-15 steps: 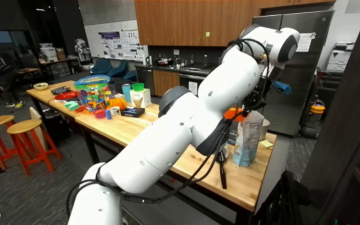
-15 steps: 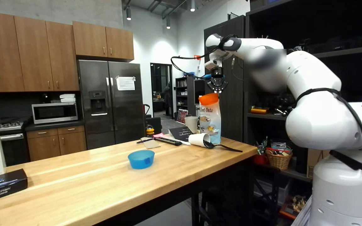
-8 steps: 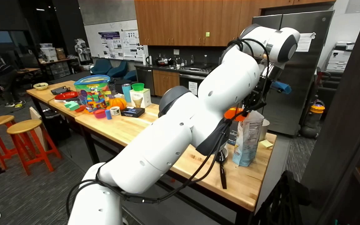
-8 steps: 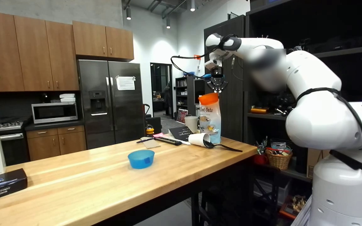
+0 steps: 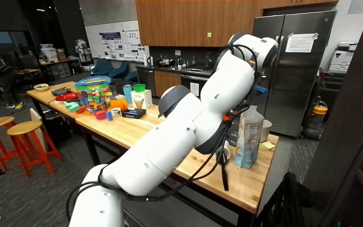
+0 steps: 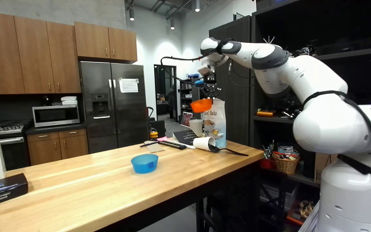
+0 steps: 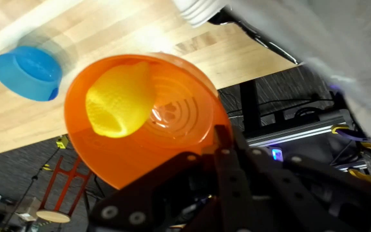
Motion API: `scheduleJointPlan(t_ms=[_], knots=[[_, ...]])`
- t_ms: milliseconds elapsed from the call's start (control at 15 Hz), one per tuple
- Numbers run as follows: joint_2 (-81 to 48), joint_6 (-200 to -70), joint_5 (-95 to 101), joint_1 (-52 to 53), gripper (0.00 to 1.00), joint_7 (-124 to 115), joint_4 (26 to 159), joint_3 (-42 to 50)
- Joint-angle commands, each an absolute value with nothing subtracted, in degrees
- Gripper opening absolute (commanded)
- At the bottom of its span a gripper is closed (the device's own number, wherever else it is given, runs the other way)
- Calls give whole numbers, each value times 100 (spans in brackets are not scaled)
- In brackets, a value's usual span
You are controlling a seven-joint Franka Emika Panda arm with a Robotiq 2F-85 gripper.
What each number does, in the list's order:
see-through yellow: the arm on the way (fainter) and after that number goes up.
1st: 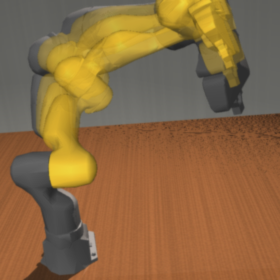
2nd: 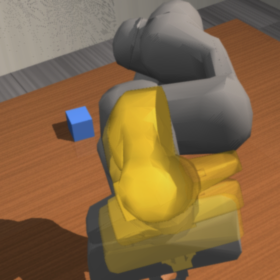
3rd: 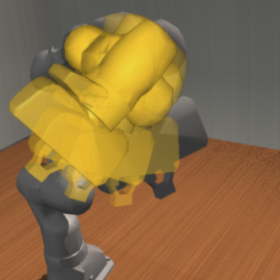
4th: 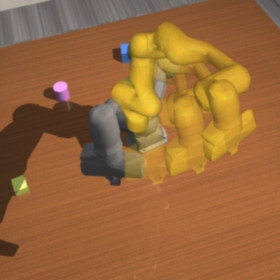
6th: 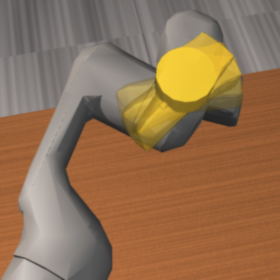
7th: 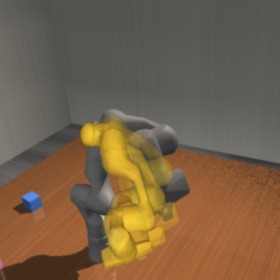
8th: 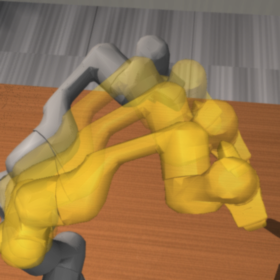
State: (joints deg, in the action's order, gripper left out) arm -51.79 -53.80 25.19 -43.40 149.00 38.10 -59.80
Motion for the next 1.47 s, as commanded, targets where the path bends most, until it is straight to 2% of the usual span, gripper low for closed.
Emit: scheduleJointPlan(t_ms=[0,67,467,867,933,1000,1400], knots=[[-5391,-5325,3123,-4335,1,14898,4299,-7034],[-5398,-5365,3109,-4099,1,14897,4389,-6970],[-5838,-5406,3964,-3947,1,14895,5101,-7960],[-6621,-5301,5086,-4357,1,14904,6074,-9502],[-6344,-5342,4766,-4040,1,14904,5663,-8895],[-6406,-5340,4815,-4064,4,14880,5729,-8984],[-6410,-5345,4813,-4033,4,14882,5700,-8896]])
